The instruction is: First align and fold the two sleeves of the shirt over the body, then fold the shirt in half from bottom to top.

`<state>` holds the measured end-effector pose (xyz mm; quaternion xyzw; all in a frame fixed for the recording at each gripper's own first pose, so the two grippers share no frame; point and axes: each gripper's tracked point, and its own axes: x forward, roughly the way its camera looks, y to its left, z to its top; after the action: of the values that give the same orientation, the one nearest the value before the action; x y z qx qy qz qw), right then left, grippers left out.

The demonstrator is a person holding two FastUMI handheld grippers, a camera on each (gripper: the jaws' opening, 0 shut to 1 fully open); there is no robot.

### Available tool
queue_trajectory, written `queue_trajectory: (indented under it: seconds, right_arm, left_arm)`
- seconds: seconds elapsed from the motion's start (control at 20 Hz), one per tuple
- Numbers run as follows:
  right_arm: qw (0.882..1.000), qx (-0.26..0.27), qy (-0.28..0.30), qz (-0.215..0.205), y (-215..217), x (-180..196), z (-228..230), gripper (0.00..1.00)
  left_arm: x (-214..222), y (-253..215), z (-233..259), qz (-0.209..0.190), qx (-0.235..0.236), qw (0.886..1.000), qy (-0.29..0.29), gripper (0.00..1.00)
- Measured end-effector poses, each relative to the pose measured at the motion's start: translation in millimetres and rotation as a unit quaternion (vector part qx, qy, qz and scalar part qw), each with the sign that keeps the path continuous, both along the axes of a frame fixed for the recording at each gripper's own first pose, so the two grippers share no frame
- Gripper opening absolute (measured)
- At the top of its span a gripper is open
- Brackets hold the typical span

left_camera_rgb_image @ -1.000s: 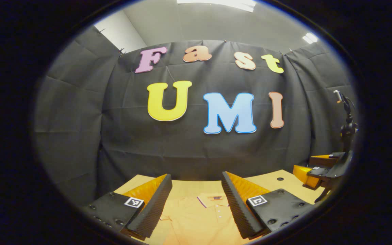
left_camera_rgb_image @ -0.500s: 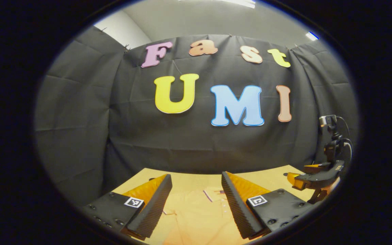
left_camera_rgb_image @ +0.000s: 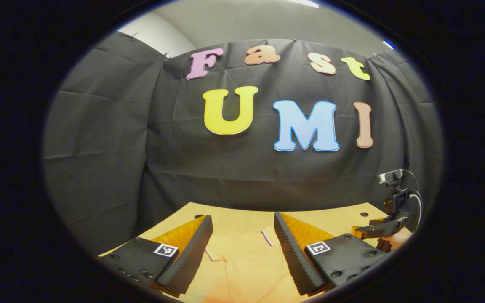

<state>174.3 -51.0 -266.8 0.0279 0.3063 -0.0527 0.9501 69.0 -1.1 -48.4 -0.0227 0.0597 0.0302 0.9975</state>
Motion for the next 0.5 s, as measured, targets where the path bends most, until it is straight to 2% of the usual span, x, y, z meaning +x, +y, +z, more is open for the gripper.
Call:
queue_trajectory:
  seconds: [0.15,0.5]
  right_arm:
    - [0.999,-0.003,0.035,-0.002,-6,4,-30,0.98]
    - [0.997,0.023,0.073,0.004,0,7,-60,0.98]
  left_arm:
    - [-1,5,1,0.01,0.006,1.0,0.001,0.94]
    - [-4,8,-1,0.023,0.011,1.0,0.005,0.94]
